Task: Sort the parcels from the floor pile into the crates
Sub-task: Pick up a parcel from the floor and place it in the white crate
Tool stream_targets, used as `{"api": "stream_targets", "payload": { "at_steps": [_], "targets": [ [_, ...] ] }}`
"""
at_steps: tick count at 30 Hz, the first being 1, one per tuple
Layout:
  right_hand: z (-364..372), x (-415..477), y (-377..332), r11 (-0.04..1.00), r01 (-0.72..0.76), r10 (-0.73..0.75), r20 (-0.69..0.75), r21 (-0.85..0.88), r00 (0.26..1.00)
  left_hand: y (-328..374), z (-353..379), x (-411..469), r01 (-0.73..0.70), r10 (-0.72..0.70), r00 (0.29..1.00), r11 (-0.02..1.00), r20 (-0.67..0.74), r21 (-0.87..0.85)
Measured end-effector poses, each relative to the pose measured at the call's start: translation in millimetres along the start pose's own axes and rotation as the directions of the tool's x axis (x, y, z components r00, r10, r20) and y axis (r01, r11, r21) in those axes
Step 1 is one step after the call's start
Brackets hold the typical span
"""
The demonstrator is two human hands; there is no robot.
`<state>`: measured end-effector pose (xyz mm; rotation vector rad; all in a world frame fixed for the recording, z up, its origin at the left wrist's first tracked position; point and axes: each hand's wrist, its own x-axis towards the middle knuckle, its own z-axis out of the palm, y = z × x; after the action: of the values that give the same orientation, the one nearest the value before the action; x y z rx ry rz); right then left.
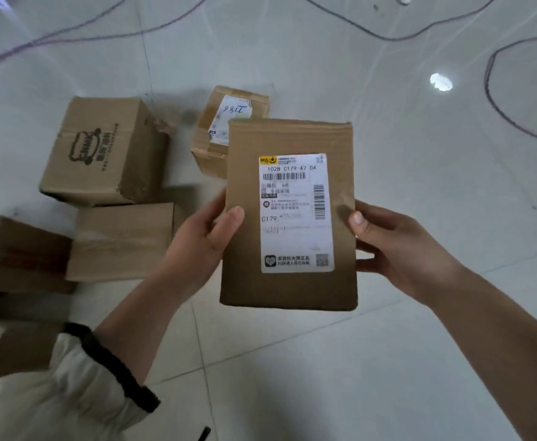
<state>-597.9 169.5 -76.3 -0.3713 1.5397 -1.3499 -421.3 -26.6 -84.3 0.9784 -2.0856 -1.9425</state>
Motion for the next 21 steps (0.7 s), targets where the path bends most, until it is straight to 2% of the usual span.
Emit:
{"api": "stream_targets", "payload": {
  "at_steps": [3,6,15,18,21],
  "targets": [
    [4,-51,-67,0.999,0.021,-0.020,-0.026,0.039,0.999,80,-9,-27,-0.056,0.050,0.996,0.995,0.072,0.084],
    [3,-113,-149,0.999,0.022,-0.020,-0.052,0.031,0.998,172,-13,-59,-0.068,0.059,0.992,0.994,0.114,0.080],
    [28,-325,-443,0.999,0.027,-0.024,-0.130,0.022,0.991,505,-20,-190,-0.064,0.048,0.991,0.990,0.125,0.127],
    [38,-386,-509,0.999,0.033,-0.032,-0.176,0.000,0.984,589,-18,-238,-0.099,0.086,0.992,0.984,0.091,0.149],
    [46,-436,-544,0.998,0.062,-0.065,-0.198,-0.022,0.978,636,-16,-276,-0.125,0.113,0.990,0.981,0.083,0.151]
  ]
}}
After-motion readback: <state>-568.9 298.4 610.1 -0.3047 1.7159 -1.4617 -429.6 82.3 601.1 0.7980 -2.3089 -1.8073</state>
